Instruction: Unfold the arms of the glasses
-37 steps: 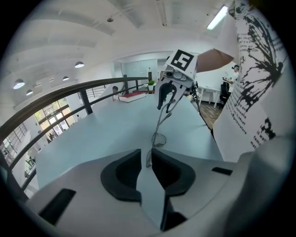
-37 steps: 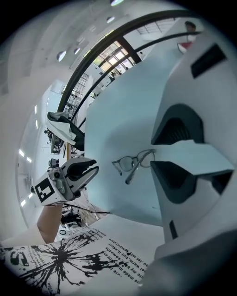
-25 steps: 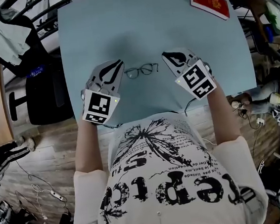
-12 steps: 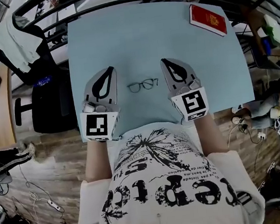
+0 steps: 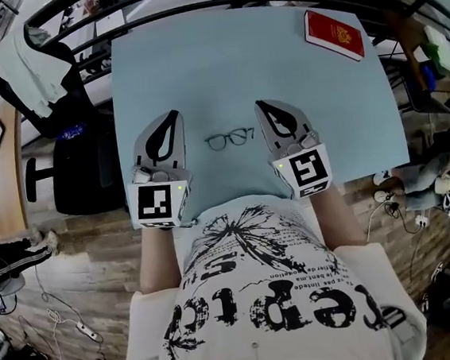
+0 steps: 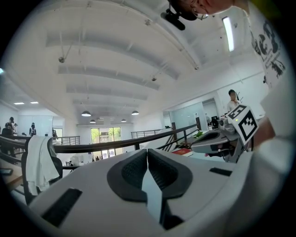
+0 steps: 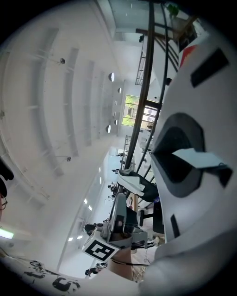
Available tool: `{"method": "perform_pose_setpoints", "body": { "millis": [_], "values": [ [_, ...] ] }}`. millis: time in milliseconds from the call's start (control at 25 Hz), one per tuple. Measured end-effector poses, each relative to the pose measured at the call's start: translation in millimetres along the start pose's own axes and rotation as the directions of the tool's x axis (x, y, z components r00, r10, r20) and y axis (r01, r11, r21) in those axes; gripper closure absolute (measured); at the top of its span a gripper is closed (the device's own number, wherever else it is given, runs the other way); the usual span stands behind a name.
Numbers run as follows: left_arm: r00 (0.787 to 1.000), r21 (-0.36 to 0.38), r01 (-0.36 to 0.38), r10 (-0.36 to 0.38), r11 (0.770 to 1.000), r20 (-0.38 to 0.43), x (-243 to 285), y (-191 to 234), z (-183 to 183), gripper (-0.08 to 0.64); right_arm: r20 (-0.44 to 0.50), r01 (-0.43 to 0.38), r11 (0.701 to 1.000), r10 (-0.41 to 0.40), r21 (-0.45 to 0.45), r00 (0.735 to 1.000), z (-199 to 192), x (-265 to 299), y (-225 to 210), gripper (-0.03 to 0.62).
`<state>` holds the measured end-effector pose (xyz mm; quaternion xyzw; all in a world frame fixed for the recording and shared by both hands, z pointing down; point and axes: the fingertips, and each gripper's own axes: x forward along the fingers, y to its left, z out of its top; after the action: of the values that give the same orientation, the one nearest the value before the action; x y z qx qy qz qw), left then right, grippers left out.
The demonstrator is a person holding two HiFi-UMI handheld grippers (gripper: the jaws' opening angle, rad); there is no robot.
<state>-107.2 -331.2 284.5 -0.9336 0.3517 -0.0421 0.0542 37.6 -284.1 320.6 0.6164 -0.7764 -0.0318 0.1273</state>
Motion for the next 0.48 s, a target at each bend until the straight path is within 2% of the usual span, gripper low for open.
{"method": "perform_pose_setpoints", "body": {
  "millis": [480],
  "values": [
    [1.0,0.002,0.004,-0.004,1.0,-0.02,-0.2,-1.5,-5.2,0.537,0.03,0.009,1.0,-0.009,0.021,1.0,5.5,-1.8,-5.3,0.584]
  ]
}}
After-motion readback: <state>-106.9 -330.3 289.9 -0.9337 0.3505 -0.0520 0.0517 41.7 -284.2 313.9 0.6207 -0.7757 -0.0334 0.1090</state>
